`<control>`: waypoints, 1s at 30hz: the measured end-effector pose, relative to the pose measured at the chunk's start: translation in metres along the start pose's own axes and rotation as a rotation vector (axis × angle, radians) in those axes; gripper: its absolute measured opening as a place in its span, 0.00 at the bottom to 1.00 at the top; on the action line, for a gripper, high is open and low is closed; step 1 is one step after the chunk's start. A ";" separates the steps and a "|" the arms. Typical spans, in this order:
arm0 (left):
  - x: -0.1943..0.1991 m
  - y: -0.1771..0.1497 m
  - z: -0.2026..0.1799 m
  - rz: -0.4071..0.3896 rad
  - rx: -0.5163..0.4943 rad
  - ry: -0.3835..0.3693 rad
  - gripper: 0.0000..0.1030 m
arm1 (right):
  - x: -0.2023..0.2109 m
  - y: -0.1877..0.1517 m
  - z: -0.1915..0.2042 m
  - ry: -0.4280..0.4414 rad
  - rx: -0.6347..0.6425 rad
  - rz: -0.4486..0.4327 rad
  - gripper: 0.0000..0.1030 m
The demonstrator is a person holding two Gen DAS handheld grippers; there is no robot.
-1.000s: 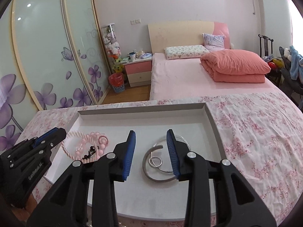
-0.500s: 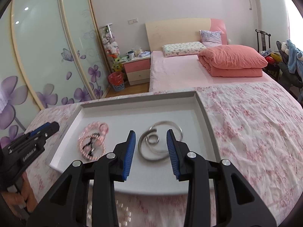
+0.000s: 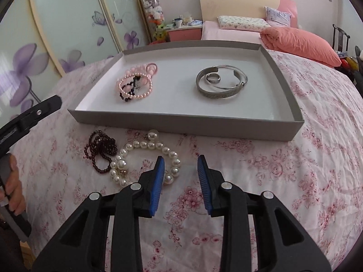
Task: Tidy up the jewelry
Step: 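Grasp the dark red bead bracelet with the left tool while the right tool grasps the white pearl bracelet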
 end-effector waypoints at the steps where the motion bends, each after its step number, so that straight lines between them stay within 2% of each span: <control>1: 0.001 -0.002 0.001 0.002 0.001 0.000 0.67 | -0.001 0.001 0.001 -0.003 0.001 0.000 0.31; 5: 0.005 -0.008 0.001 0.006 0.002 0.000 0.74 | -0.004 -0.002 0.004 -0.051 0.039 -0.012 0.27; 9: 0.004 -0.012 -0.007 0.018 -0.014 -0.024 0.76 | 0.000 -0.008 0.003 -0.077 0.066 -0.018 0.11; 13: 0.000 -0.015 -0.023 0.035 -0.069 -0.044 0.77 | 0.008 -0.013 -0.008 -0.096 0.061 -0.032 0.10; 17: -0.008 -0.018 -0.046 0.056 -0.148 -0.069 0.81 | 0.013 -0.009 -0.030 -0.141 0.017 -0.058 0.10; 23: -0.025 -0.022 -0.076 0.102 -0.250 -0.061 0.83 | 0.015 -0.002 -0.048 -0.179 -0.014 -0.077 0.10; 30: -0.048 -0.024 -0.081 0.167 -0.242 -0.024 0.83 | 0.013 -0.001 -0.050 -0.174 -0.024 -0.077 0.10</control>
Point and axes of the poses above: each gripper's, at about its wrist camera, not at the fingertips, and x roughly against the way its jaws point, z to its left, y to its top, the point moved 4 cm from there along -x, roughly the way its jaws point, and after that the axes turned 15 degrees about -x, right-handed, at the moved point
